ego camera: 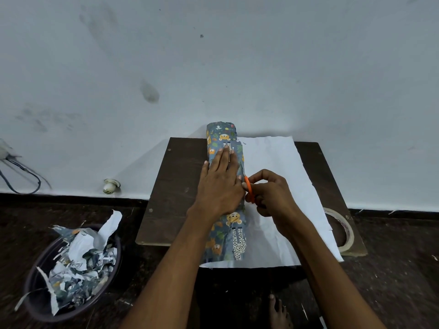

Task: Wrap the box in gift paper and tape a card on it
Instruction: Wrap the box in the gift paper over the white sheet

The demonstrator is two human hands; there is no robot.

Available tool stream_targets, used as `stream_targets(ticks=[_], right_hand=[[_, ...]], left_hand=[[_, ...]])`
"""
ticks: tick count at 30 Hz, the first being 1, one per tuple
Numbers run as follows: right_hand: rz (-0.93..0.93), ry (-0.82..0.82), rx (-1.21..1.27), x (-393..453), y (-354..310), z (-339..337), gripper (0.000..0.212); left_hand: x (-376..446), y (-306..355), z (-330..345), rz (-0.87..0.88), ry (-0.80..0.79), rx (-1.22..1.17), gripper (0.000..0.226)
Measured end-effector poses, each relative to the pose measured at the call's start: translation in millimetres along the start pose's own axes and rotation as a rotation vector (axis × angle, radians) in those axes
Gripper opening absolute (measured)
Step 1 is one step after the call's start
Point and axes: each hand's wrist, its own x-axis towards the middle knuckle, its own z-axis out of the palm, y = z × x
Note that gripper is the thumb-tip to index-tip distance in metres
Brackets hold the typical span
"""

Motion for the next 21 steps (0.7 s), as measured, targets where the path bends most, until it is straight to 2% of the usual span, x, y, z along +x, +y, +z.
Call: stream_targets(ticks=[10, 21], right_hand=[[-0.005, 0.005, -0.019, 3.0, 1.3, 1.4, 0.013], [-0.014, 0.015, -0.043, 7.1, 1.4, 1.4, 0.006]], left_hand=[[2.1, -2.3, -0.8, 0.006, -0.024, -0.004, 0.064], [1.5, -0.6, -2.0, 0.000, -0.036, 0.004, 0.066]])
